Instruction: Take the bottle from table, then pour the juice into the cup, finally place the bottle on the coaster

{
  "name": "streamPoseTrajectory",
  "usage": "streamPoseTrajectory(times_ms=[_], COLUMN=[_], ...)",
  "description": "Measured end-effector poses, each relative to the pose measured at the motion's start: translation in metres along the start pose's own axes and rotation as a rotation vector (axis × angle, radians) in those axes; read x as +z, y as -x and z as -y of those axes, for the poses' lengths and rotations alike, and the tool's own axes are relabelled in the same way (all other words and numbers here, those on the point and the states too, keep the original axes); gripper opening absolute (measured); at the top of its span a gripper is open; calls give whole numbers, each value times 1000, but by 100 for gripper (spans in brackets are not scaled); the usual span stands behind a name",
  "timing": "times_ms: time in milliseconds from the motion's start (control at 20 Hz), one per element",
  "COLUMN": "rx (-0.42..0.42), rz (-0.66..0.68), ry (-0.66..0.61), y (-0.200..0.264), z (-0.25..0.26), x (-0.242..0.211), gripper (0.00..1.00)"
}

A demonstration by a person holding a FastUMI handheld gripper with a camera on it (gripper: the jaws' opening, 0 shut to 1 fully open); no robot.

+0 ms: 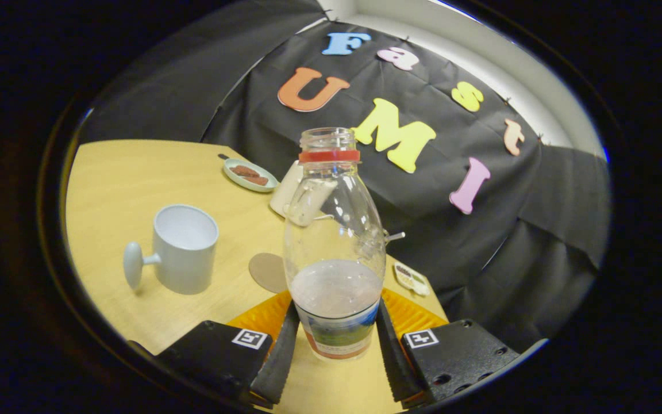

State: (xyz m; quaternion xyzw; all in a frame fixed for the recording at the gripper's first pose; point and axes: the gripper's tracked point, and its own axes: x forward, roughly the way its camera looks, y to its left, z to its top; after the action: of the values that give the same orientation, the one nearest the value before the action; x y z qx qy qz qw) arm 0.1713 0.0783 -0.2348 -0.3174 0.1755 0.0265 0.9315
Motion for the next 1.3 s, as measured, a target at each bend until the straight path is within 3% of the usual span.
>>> streamPoseTrajectory(times_ms=[300, 500, 1300], rx=[-117, -195, -242], rz=[15, 33, 81], ry=[378, 564, 867], y=[-16, -22, -28], z=[3, 11, 0], x=[9, 15, 31], gripper=[72, 72, 72])
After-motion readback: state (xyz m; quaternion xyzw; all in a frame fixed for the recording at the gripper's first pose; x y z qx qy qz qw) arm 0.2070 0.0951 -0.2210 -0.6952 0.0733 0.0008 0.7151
